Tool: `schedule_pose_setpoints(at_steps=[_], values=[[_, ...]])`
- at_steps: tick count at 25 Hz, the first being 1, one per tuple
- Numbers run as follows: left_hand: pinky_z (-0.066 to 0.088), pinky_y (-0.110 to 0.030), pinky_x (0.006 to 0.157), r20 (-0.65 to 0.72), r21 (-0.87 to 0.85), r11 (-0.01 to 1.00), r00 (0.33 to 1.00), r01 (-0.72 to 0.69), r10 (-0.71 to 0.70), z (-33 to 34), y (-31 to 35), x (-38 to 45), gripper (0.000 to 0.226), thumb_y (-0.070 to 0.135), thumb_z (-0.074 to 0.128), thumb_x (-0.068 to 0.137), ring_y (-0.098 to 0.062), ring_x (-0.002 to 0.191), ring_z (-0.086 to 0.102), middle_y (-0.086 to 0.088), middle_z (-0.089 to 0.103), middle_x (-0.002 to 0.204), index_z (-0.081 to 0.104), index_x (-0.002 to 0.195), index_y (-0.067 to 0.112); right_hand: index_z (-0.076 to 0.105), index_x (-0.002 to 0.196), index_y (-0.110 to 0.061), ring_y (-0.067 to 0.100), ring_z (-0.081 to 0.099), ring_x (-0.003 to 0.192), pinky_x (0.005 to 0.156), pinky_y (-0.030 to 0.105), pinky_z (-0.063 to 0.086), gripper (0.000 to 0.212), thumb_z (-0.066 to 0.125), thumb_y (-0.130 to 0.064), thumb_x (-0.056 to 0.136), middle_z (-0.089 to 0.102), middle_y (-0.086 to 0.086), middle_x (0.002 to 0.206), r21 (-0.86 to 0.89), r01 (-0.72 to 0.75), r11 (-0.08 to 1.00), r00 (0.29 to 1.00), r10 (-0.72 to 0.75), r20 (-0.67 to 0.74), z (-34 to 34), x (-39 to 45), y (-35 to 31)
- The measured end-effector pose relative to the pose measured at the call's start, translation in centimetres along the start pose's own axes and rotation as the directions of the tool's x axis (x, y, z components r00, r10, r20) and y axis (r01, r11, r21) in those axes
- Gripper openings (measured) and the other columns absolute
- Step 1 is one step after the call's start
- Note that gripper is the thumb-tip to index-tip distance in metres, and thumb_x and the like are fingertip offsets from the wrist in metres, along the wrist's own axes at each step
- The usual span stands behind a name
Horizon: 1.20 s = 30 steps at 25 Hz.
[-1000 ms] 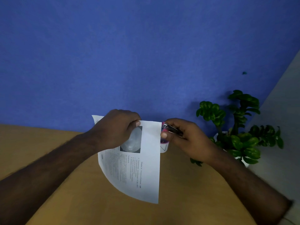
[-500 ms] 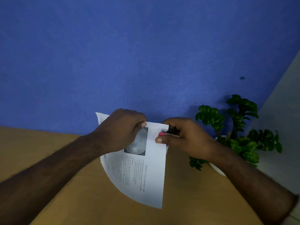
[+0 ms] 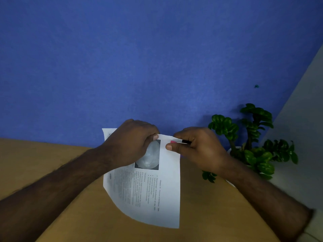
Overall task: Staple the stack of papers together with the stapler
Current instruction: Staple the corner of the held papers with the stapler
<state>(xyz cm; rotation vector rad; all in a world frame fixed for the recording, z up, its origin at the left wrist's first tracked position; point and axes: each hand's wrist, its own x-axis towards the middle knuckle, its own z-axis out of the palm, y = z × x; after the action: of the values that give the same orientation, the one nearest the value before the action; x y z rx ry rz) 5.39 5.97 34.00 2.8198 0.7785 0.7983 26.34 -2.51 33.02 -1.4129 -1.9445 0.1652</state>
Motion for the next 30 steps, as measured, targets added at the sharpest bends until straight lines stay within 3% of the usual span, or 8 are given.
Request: schedule_pose_setpoints(at_steps=[2,7,9,11,16,21,24,30], values=[[0.038,-0.027,0.086,0.023,0.012,1.000,1.000,0.021,-0.021,0.4,-0.4,0.0,0.039,0.034,0.043,0.092,-0.021,0.085,0.068,-0.006,0.076,0.098,0.075,0.098,0.014,0.076,0.087,-0.017,0.016,0.067,0.069,0.061,0.042,0.054,0.057,0.051,-0.068,0.081,0.072,0.002,0.078,-0.006,-0.003,1.000,1.000,0.003,0.000,0.4,-0.3,0.1],[0.041,-0.027,0.087,0.037,0.029,0.998,0.998,0.058,-0.059,1.4,-1.2,-0.5,0.024,0.026,0.051,0.101,-0.017,0.087,0.065,-0.001,0.075,0.100,0.073,0.099,0.017,0.075,0.096,-0.014,0.022,0.070,0.078,0.076,0.046,0.059,0.038,0.071,-0.047,0.077,0.074,0.005,0.086,0.329,-0.222,0.918,0.970,0.174,0.168,1.0,-0.9,0.8],[0.047,-0.033,0.082,0.036,0.051,0.997,0.998,0.051,-0.053,2.0,-1.9,-0.9,0.029,0.027,0.046,0.099,-0.022,0.081,0.067,-0.001,0.076,0.092,0.072,0.092,0.016,0.075,0.094,-0.010,0.034,0.067,0.080,0.076,0.048,0.056,0.037,0.073,-0.043,0.077,0.071,0.017,0.085,0.402,-0.234,0.885,0.972,0.198,0.129,1.5,-1.4,1.8],[0.048,-0.032,0.079,0.036,0.053,0.996,0.997,0.071,-0.073,2.5,-2.8,-1.2,0.031,0.027,0.045,0.098,-0.024,0.079,0.068,-0.003,0.076,0.090,0.072,0.090,0.014,0.074,0.095,-0.007,0.034,0.070,0.085,0.075,0.043,0.058,0.037,0.074,-0.039,0.077,0.072,0.021,0.088,0.494,-0.285,0.821,0.952,0.302,0.046,2.2,-1.8,3.2],[0.037,-0.022,0.078,0.087,0.036,0.982,0.978,0.187,-0.190,4.4,-4.2,-2.1,0.024,0.022,0.050,0.102,-0.021,0.086,0.067,-0.004,0.075,0.100,0.071,0.100,0.012,0.073,0.088,-0.005,0.023,0.068,0.070,0.061,0.030,0.054,0.022,0.078,-0.025,0.079,0.074,0.012,0.080,0.490,-0.471,0.733,0.826,0.562,-0.047,5.9,-3.6,7.1],[0.036,-0.026,0.069,0.086,0.002,0.963,0.959,0.271,-0.270,5.9,-5.2,-3.8,0.022,0.019,0.049,0.102,-0.022,0.081,0.061,0.002,0.068,0.088,0.069,0.095,0.013,0.065,0.073,-0.012,0.015,0.058,0.058,0.058,0.034,0.049,0.024,0.077,-0.031,0.081,0.062,0.001,0.062,0.345,-0.673,0.654,0.679,0.731,-0.061,11.7,-7.7,10.8],[0.040,-0.027,0.063,0.074,-0.067,0.945,0.946,0.321,-0.316,6.8,-6.0,-5.4,0.029,0.028,0.044,0.101,-0.023,0.075,0.058,0.002,0.065,0.081,0.066,0.089,0.013,0.063,0.080,-0.013,0.017,0.062,0.066,0.055,0.028,0.048,0.029,0.077,-0.038,0.079,0.065,0.001,0.072,0.239,-0.801,0.549,0.554,0.831,-0.051,15.3,-11.3,12.3],[0.039,-0.022,0.065,0.004,-0.186,0.858,0.873,0.479,-0.487,8.5,-6.5,-7.9,0.023,0.017,0.047,0.103,-0.023,0.071,0.056,-0.006,0.064,0.078,0.065,0.094,0.007,0.063,0.100,-0.008,0.018,0.062,0.075,0.052,0.023,0.044,0.041,0.074,-0.041,0.079,0.068,0.004,0.091,0.106,-0.938,0.330,0.323,0.943,-0.079,19.9,-16.7,14.2]])
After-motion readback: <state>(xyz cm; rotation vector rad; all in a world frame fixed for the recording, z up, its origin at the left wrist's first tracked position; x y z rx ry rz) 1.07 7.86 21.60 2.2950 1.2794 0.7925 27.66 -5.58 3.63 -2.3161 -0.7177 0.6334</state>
